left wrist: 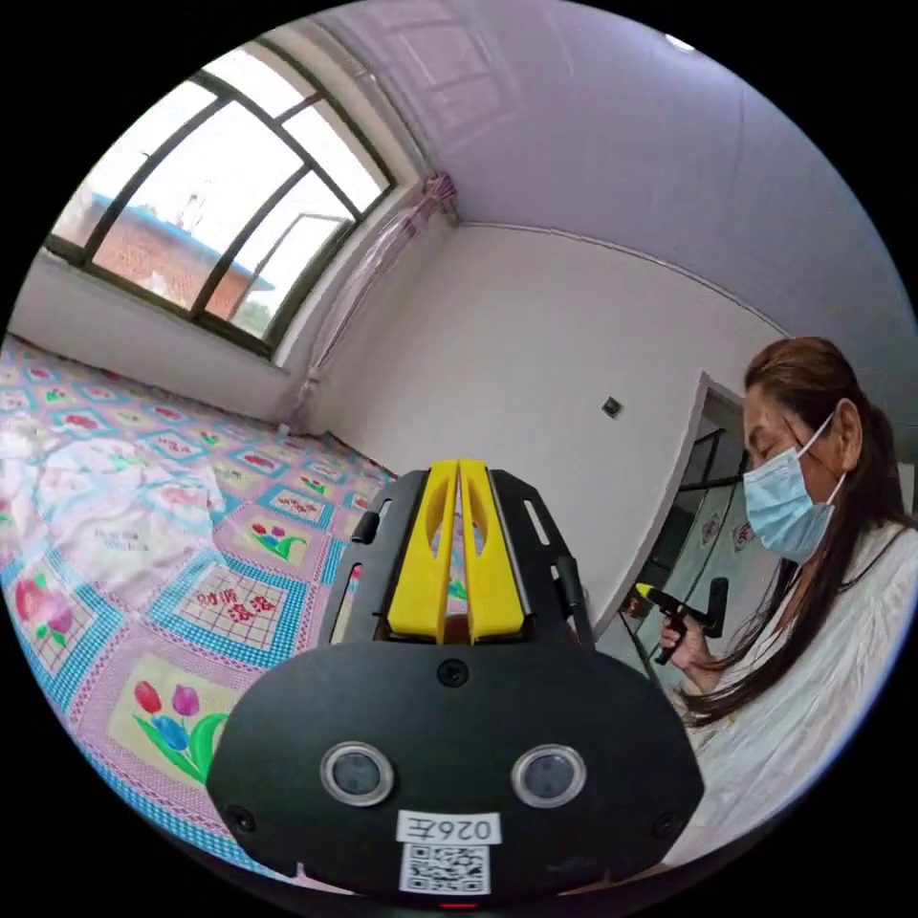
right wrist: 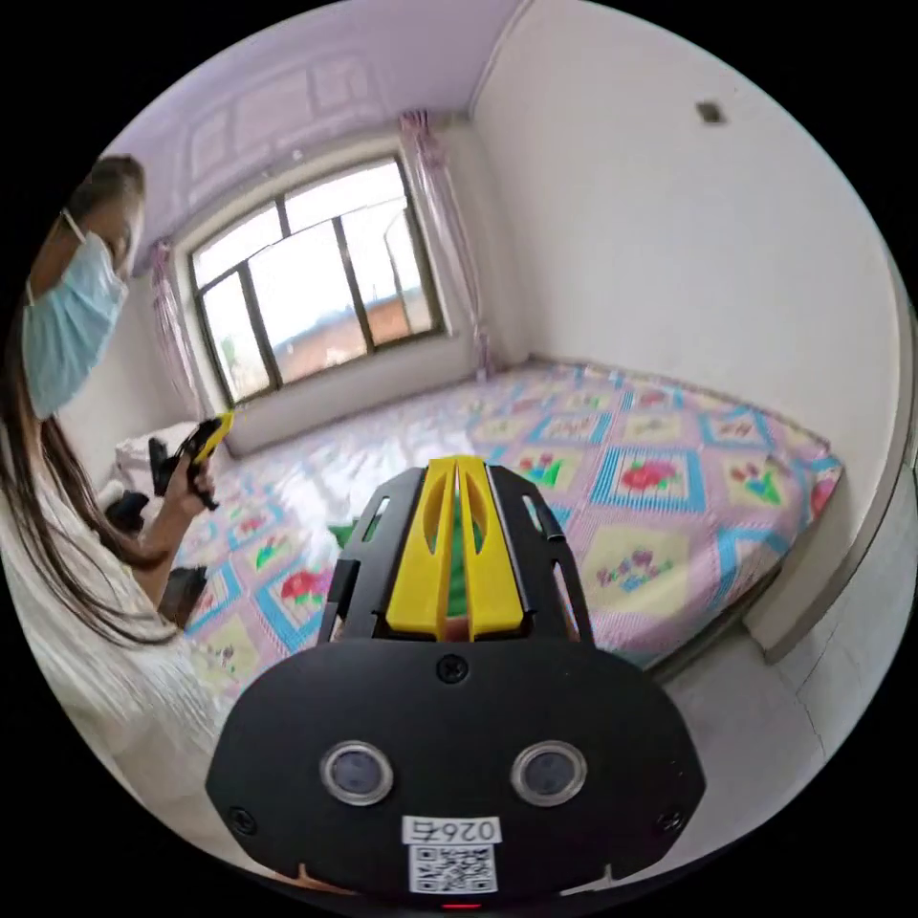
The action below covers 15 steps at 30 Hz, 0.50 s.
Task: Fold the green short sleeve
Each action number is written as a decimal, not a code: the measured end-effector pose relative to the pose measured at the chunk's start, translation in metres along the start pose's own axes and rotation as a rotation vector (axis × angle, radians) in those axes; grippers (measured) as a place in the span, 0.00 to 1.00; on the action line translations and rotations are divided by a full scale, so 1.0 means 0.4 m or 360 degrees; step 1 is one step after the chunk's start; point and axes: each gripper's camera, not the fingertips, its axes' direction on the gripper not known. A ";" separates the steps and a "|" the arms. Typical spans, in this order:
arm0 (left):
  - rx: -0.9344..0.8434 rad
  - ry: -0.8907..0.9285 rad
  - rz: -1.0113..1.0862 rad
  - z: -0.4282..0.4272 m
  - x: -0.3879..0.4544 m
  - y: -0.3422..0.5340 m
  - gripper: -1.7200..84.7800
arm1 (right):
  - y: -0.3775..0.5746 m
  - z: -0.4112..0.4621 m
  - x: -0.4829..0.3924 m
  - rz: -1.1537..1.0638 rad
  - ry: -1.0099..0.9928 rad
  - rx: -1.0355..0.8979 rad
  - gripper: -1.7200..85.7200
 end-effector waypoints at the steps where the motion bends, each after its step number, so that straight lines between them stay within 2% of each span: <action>1: 0.0120 -0.0024 0.0126 -0.075 0.058 -0.016 0.01 | -0.014 -0.036 -0.007 -0.0009 0.0007 0.0100 0.01; 3: 0.0323 0.0031 0.0297 -0.170 0.135 -0.023 0.01 | -0.048 -0.152 -0.027 -0.0079 -0.0050 0.0462 0.01; 5: 0.0549 0.0338 0.0399 -0.259 0.203 -0.023 0.01 | -0.063 -0.199 -0.028 -0.0139 -0.0126 0.0612 0.01; 8: 0.0548 0.0718 0.0438 -0.280 0.268 -0.040 0.01 | -0.097 -0.213 0.006 -0.0217 -0.0284 0.0644 0.01; 12: 0.0544 0.0467 0.0506 -0.222 0.358 -0.035 0.02 | -0.148 -0.158 0.119 -0.0243 -0.0458 0.0679 0.01; 15: 0.0578 0.0518 0.0462 -0.118 0.380 -0.001 0.09 | -0.179 -0.050 0.232 -0.0208 -0.0670 0.0468 0.01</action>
